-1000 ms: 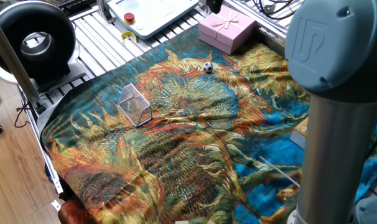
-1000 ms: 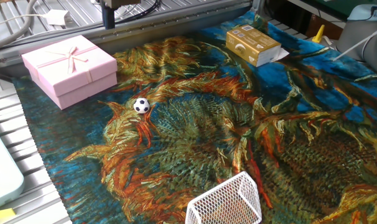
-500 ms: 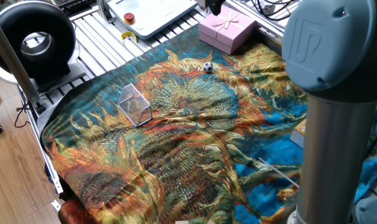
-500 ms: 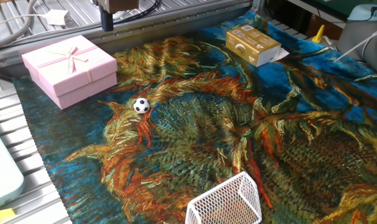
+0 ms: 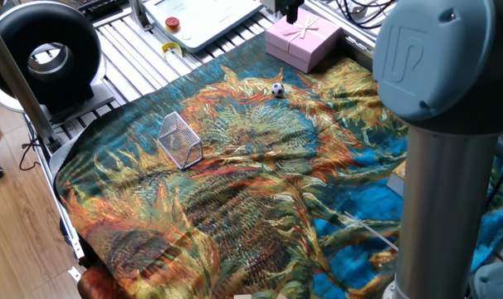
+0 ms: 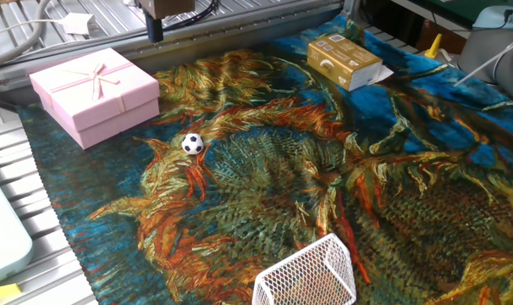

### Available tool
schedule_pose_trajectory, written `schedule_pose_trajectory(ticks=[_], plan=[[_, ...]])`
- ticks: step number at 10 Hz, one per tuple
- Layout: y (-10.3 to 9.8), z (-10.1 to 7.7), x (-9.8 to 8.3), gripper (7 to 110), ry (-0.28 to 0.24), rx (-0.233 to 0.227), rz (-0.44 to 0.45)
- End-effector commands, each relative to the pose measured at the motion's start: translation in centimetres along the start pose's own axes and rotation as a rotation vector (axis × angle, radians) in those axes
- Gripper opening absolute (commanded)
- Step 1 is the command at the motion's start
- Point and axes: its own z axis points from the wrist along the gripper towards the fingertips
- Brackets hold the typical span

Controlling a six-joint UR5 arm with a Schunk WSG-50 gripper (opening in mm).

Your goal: Push the soccer ball into the goal

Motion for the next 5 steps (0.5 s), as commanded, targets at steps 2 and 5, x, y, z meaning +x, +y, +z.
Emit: schedule_pose_trajectory(ticks=[2, 5], plan=[[-0.3, -0.1, 0.1, 7, 0.002, 0.008, 0.046], [1.1, -0.1, 0.9, 7, 0.034, -0.045, 0.023]])
